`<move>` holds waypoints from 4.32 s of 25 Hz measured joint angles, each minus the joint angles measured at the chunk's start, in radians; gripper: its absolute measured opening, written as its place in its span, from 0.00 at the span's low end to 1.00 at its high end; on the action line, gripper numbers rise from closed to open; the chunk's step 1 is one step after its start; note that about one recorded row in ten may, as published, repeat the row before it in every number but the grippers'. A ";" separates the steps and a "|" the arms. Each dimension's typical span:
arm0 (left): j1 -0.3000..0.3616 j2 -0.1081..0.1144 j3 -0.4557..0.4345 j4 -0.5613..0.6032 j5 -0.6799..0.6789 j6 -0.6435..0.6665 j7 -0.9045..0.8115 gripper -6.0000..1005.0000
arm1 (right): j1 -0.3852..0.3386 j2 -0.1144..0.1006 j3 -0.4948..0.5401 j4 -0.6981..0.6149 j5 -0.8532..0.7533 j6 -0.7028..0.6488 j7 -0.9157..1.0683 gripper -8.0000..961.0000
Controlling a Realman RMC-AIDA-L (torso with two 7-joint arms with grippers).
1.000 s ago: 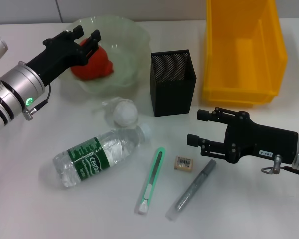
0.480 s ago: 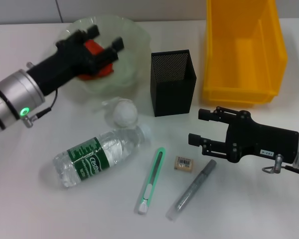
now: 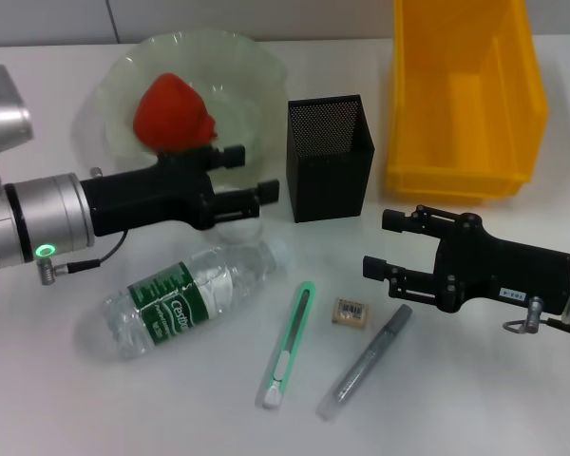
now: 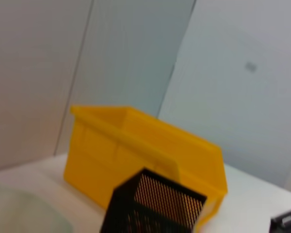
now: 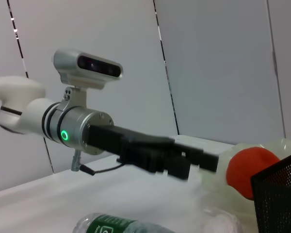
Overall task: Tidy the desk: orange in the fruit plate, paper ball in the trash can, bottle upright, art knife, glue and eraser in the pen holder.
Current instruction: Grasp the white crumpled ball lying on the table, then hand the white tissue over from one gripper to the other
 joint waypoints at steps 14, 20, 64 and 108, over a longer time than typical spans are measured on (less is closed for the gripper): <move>-0.010 -0.010 0.021 0.025 0.084 -0.147 -0.058 0.77 | -0.001 -0.001 0.000 0.000 -0.001 -0.005 0.000 0.74; -0.009 -0.012 0.061 0.025 0.085 -0.176 -0.037 0.76 | -0.002 -0.002 0.000 -0.001 -0.001 -0.004 0.000 0.74; 0.000 -0.016 0.106 0.021 0.086 -0.283 -0.022 0.71 | -0.001 -0.002 0.000 0.000 0.000 -0.008 0.001 0.74; 0.012 -0.016 0.087 0.035 0.074 -0.214 -0.020 0.45 | -0.001 -0.002 0.000 0.000 0.000 -0.011 0.006 0.74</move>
